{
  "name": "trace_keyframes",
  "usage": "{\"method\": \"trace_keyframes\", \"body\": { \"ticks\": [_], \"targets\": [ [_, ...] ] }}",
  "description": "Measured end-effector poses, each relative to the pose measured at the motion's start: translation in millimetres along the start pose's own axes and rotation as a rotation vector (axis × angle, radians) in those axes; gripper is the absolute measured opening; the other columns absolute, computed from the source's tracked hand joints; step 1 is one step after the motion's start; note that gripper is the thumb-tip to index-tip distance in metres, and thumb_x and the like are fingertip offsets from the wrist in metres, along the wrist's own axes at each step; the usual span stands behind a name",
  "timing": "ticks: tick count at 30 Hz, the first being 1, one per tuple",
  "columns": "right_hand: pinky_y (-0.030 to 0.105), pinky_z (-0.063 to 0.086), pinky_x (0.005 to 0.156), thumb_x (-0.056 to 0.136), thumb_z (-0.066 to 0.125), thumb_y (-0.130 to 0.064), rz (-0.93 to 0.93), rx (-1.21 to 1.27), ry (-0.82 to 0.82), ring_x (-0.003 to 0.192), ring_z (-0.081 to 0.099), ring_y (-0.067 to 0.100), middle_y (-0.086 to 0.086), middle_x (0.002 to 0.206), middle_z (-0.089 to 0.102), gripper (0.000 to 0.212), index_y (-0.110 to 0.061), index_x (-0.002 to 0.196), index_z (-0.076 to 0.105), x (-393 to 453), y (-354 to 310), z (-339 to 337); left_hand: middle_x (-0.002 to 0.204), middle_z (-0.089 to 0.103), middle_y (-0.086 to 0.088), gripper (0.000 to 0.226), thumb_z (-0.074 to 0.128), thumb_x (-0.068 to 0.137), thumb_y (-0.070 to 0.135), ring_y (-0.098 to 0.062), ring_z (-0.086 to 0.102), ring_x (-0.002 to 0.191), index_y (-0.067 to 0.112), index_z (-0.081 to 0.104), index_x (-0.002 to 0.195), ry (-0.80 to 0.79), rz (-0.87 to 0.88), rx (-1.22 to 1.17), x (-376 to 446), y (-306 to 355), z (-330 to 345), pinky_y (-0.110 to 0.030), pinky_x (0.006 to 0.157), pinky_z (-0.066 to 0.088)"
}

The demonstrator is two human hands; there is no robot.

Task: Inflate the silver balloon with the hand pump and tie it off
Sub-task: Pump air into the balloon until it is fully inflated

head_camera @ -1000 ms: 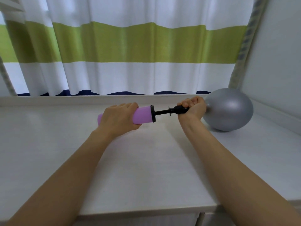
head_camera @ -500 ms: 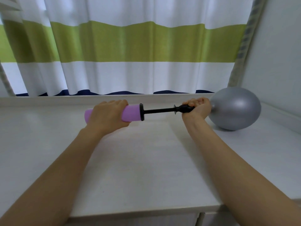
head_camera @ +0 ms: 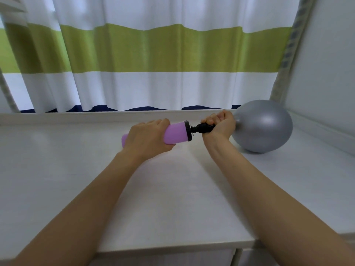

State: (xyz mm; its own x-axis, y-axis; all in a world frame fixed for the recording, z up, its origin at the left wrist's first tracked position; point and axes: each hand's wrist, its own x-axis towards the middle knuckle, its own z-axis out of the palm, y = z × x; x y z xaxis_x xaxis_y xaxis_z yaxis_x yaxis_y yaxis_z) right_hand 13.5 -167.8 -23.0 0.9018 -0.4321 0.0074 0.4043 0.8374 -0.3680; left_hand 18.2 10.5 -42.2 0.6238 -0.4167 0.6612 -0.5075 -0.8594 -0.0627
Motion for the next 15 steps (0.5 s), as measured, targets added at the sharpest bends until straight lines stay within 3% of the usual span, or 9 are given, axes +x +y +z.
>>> {"method": "trace_keyframes", "body": {
  "ticks": [15],
  "targets": [
    [0.017,0.032,0.043,0.084,0.034,-0.011,-0.081,0.048,0.095,0.029,0.026,0.013,-0.007,0.036,0.024,0.032,-0.020,0.055,0.025,18,-32,-13,0.072,0.050,0.014,0.035,0.069,0.062,0.044,-0.018,0.048,0.063,0.030,0.051,0.089,-0.086,-0.154,0.003,-19,-71,-6,-0.027,0.056,0.028]
  ]
}}
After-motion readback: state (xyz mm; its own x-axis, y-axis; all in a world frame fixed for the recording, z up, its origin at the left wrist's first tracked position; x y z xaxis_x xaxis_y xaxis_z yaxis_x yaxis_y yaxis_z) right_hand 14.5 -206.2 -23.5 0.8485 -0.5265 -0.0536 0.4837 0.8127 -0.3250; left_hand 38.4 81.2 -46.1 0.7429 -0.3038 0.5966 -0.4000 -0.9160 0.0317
